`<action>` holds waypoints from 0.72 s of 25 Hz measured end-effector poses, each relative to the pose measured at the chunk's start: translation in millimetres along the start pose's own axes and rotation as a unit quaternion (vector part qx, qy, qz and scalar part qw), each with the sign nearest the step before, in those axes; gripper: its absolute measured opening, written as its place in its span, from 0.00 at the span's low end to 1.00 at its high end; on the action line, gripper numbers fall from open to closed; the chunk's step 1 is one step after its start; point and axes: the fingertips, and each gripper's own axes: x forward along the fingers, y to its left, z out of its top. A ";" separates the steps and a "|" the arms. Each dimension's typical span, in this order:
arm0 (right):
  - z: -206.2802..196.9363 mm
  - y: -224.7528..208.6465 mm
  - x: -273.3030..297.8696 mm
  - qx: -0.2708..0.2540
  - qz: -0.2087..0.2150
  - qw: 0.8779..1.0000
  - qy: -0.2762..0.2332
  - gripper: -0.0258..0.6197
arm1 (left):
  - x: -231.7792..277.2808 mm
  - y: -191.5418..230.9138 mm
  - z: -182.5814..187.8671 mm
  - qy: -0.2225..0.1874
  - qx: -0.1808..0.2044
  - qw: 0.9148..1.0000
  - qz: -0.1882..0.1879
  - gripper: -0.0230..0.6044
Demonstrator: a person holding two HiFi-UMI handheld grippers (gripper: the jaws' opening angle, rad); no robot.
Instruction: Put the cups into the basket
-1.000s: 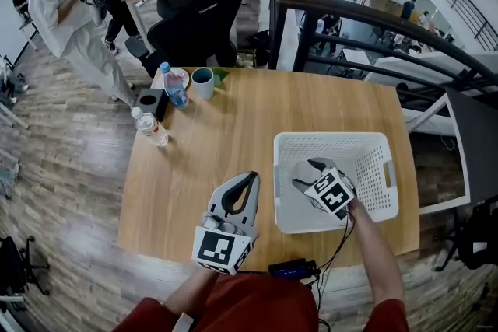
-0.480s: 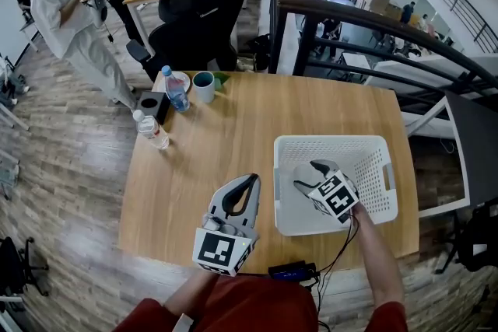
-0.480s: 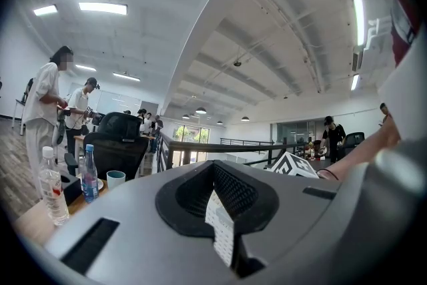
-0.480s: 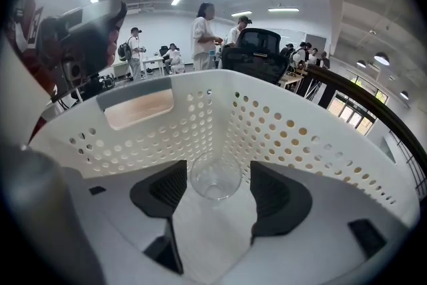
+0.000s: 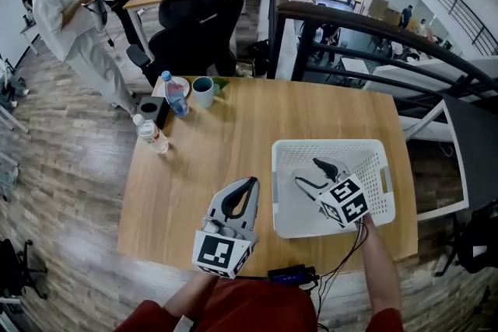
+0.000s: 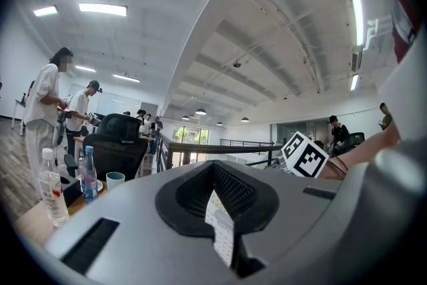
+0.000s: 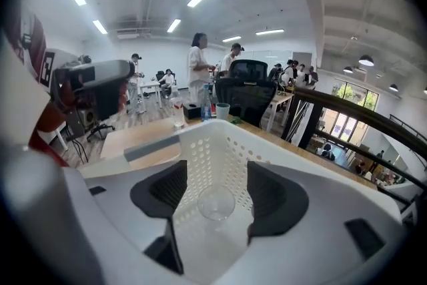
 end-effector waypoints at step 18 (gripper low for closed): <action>97.8 29.4 -111.7 0.030 -0.077 0.966 -0.245 0.47 | 6.6 -2.1 4.2 -0.005 0.004 1.000 -0.002 0.05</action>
